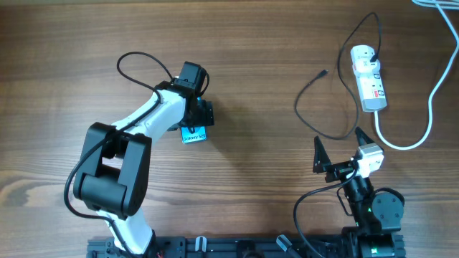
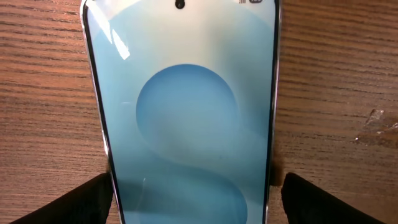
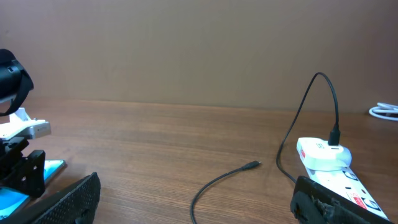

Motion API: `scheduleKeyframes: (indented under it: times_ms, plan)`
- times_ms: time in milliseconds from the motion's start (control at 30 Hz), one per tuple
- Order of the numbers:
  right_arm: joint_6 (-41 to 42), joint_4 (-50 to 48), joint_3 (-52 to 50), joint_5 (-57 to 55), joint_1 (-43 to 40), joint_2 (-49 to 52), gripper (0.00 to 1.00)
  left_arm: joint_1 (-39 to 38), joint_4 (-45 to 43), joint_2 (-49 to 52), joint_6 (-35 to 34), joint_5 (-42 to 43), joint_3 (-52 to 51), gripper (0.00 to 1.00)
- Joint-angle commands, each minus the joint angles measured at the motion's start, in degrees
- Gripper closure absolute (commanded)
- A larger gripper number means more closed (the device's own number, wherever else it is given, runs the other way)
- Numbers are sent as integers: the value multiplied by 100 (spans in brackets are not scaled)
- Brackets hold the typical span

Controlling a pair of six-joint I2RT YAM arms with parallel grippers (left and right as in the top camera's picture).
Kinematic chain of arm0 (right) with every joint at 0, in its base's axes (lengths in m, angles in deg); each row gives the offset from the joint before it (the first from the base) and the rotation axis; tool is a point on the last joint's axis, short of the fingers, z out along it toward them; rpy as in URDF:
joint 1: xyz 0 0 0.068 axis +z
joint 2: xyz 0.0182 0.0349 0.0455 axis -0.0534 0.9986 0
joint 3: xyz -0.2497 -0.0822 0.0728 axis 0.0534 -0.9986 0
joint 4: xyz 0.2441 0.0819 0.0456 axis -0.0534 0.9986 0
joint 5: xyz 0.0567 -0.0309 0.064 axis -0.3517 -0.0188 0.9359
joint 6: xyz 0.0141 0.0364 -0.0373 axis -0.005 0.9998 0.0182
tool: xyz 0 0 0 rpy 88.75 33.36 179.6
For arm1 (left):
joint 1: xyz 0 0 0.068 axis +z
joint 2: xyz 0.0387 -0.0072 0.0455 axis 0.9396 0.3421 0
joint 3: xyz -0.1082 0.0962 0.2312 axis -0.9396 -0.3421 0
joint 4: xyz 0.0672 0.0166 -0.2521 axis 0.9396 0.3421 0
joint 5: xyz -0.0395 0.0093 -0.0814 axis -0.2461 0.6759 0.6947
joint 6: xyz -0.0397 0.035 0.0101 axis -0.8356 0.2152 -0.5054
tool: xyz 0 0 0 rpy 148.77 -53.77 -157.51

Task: Plug charger to phone and switch on socket
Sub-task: 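Close the left gripper on the phone's long edges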

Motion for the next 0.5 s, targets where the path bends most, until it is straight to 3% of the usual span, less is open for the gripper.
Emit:
scheduleKeyframes:
  times_ms: [0, 233, 367, 467]
  plan:
    - [-68, -31, -7, -55, 24, -31, 0, -57, -83, 367, -317, 125, -258, 13]
    - [-70, -31, -7, -55, 24, -31, 0, -59, -601, 367, -568, 151, -691, 11]
    - [-68, -31, -7, -55, 24, -31, 0, -59, -623, 367, -568, 149, -793, 16]
    - [-68, -31, -7, -55, 24, -31, 0, -59, -623, 365, -568, 149, -793, 27]
